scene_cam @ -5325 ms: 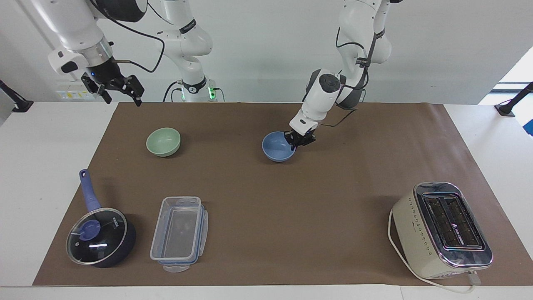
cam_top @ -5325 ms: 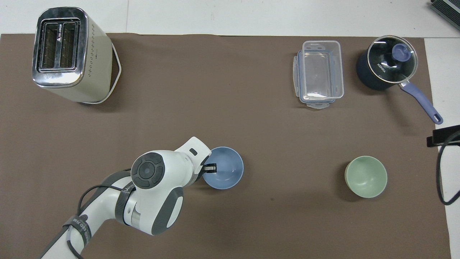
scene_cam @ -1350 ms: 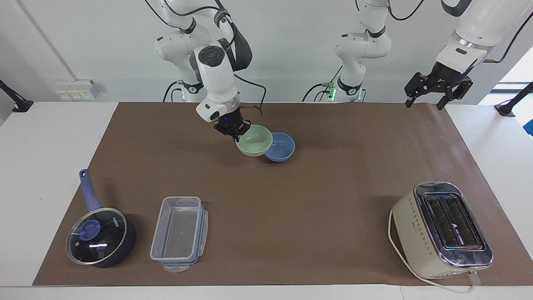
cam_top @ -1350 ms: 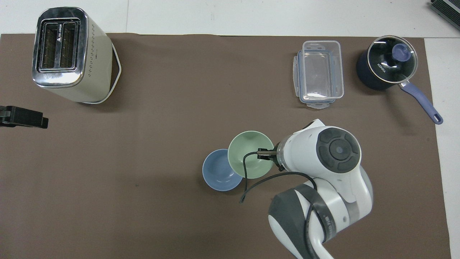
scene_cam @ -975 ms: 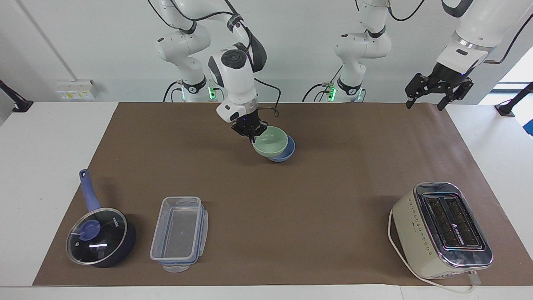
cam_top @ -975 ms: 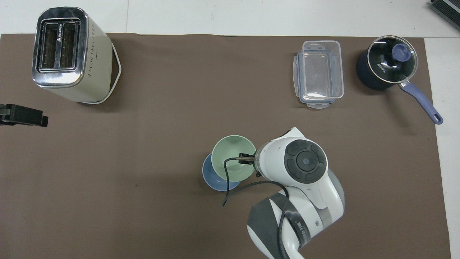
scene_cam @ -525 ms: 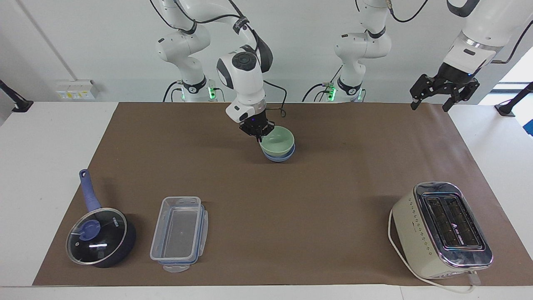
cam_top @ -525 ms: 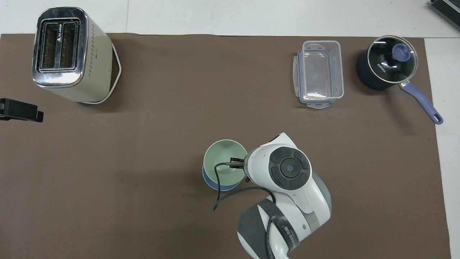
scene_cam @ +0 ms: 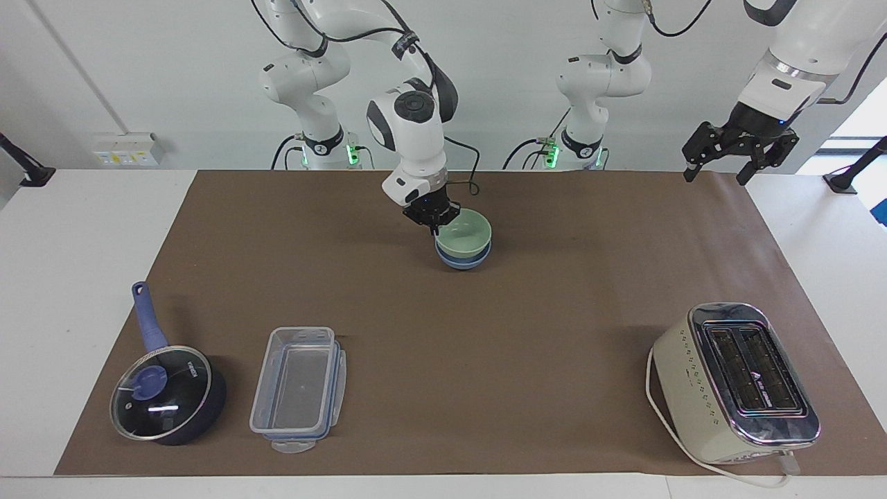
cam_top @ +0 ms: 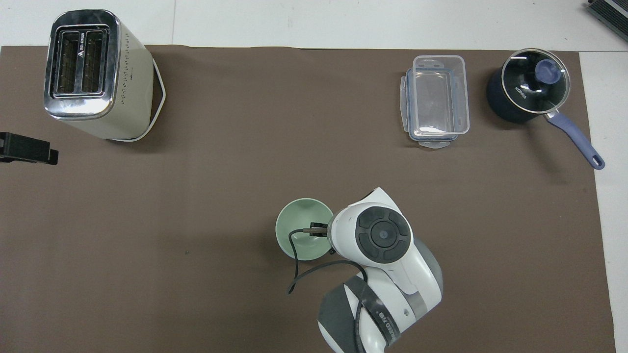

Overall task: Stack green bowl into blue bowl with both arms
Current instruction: 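Lower the green bowl into the blue bowl and open the right gripper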

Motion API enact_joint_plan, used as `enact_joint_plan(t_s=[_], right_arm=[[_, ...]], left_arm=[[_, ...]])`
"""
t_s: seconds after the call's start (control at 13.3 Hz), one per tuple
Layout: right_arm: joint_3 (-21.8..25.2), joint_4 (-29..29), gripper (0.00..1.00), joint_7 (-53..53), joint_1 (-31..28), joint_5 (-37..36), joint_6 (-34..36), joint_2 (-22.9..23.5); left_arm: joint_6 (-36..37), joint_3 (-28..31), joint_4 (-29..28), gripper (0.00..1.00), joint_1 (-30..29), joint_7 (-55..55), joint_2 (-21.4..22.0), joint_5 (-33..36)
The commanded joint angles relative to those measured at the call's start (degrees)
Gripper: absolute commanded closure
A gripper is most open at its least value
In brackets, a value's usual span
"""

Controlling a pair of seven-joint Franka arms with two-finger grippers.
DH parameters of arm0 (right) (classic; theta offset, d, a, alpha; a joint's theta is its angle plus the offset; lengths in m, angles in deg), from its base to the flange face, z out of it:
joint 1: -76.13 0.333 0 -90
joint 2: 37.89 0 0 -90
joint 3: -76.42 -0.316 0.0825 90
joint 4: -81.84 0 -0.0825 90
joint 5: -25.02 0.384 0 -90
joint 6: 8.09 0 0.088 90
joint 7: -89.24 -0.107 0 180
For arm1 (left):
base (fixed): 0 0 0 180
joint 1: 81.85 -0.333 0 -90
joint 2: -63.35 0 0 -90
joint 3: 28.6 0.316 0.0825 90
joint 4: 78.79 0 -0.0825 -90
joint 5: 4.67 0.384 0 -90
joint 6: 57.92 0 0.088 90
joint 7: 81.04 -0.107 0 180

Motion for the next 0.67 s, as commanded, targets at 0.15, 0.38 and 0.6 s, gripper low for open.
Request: enact_joint_plan(t_s=[0.15, 0.38, 0.6], right_arm=[[0.06, 0.7, 1.0, -1.11, 0.6, 0.86, -3.46, 1.48], [0.06, 0.7, 1.0, -1.11, 0.6, 0.86, -3.37, 1.66], [0.06, 0.79, 0.94, -1.11, 0.6, 0.86, -3.37, 1.66]], left_arm=[[1.37, -0.51, 1.07, 0.0, -0.83, -0.63, -0.24, 0.44], [1.46, -0.51, 1.07, 0.0, -0.83, -0.45, -0.24, 0.44], [1.64, -0.51, 0.98, 0.0, -0.83, -0.45, -0.15, 0.44]])
